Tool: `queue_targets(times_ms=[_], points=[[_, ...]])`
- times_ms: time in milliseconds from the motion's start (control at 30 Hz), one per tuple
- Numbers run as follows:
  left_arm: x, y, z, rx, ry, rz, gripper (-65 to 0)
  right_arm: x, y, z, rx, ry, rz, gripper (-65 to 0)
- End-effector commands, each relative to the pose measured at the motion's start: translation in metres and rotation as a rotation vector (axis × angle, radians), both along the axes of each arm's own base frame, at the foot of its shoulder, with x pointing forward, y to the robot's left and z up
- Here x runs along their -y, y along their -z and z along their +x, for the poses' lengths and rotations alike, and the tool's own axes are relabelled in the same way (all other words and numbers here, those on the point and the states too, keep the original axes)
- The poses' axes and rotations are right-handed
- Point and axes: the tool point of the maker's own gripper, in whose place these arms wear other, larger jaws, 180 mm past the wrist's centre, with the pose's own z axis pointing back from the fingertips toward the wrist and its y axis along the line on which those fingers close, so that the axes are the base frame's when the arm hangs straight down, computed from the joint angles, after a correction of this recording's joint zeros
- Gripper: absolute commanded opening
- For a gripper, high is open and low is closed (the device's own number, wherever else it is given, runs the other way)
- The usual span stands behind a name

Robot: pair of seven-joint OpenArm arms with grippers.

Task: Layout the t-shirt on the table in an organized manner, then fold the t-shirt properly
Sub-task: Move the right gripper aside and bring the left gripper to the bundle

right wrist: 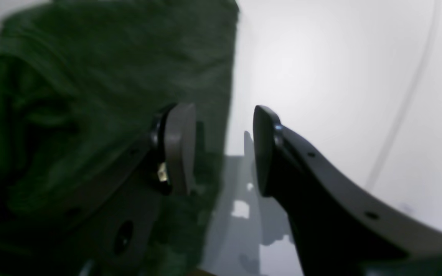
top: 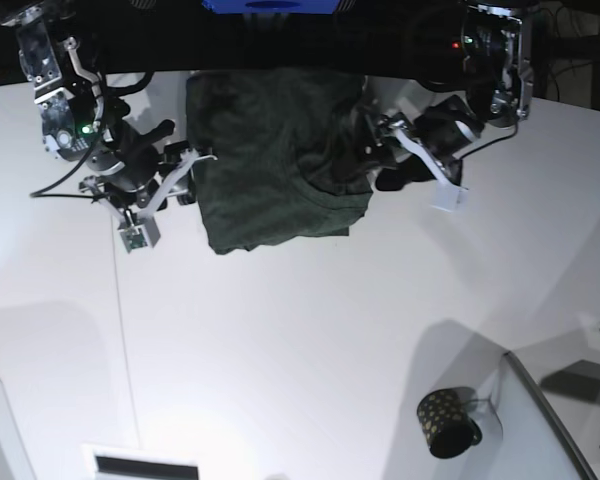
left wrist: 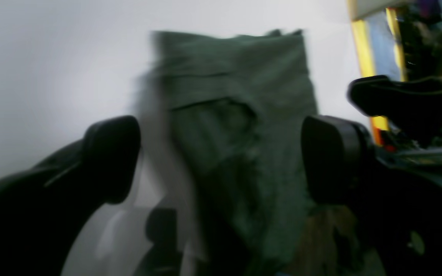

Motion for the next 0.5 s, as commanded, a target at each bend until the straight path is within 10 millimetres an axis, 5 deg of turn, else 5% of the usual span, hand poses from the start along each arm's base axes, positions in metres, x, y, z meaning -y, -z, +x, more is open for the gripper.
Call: queue_targets(times_ms=[0,267,467], points=[[0.003,-0.006,0.005,0.029,0.010,-0.007,-1.2,-0.001,-0.011,0.009,0.048,-0.001,0.013,-41.3],[0.030,0.027,-0.008,-0.052,0.076,0.048,-1.2,0.016,-0.010,0.010,0.046,0.045,-0.001,-41.3],[0.047,0.033,-0.012,-0.066,0.099,0.058,-2.5,0.038,-0.014,0.016,0.060,0.110,-0.014,-41.3]])
